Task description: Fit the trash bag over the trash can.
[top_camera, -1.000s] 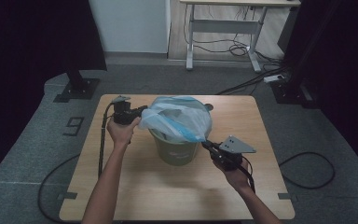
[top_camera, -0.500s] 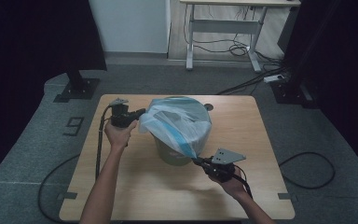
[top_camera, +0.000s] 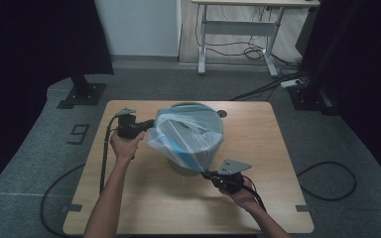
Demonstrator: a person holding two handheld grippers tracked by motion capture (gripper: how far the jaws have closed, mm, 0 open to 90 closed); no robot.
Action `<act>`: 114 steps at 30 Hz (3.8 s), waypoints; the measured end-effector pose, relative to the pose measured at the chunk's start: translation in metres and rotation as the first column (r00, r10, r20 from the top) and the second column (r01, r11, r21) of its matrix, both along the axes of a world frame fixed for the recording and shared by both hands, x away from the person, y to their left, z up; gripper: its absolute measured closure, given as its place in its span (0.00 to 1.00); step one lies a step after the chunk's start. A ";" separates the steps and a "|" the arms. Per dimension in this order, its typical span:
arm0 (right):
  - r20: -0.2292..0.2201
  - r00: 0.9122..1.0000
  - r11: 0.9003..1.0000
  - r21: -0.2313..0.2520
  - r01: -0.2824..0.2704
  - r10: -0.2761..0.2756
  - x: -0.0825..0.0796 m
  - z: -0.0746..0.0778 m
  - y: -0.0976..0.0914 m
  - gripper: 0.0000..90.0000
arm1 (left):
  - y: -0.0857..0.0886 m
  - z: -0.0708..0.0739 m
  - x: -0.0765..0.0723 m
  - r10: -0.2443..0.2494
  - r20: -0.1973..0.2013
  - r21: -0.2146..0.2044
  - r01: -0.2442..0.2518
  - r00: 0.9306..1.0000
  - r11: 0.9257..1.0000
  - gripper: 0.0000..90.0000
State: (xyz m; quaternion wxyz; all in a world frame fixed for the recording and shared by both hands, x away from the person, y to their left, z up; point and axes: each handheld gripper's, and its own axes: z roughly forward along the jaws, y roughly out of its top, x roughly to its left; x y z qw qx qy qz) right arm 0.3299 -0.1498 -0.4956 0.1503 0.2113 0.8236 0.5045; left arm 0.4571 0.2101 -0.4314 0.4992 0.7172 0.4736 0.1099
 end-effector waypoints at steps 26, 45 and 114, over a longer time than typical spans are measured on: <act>-0.098 0.985 0.989 -0.056 0.135 -0.140 0.016 -0.018 -0.012 0.77 | -0.005 -0.003 0.012 0.031 -0.022 0.055 -0.029 0.999 0.998 1.00; 0.065 0.944 0.938 0.149 0.313 -0.325 0.041 0.085 -0.082 0.59 | -0.002 0.019 0.007 0.061 0.049 0.009 -0.061 0.997 0.998 1.00; -0.231 0.895 0.916 0.029 0.400 -0.383 0.186 0.020 -0.022 0.98 | -0.024 -0.009 0.039 0.012 -0.064 0.135 -0.004 0.998 0.991 1.00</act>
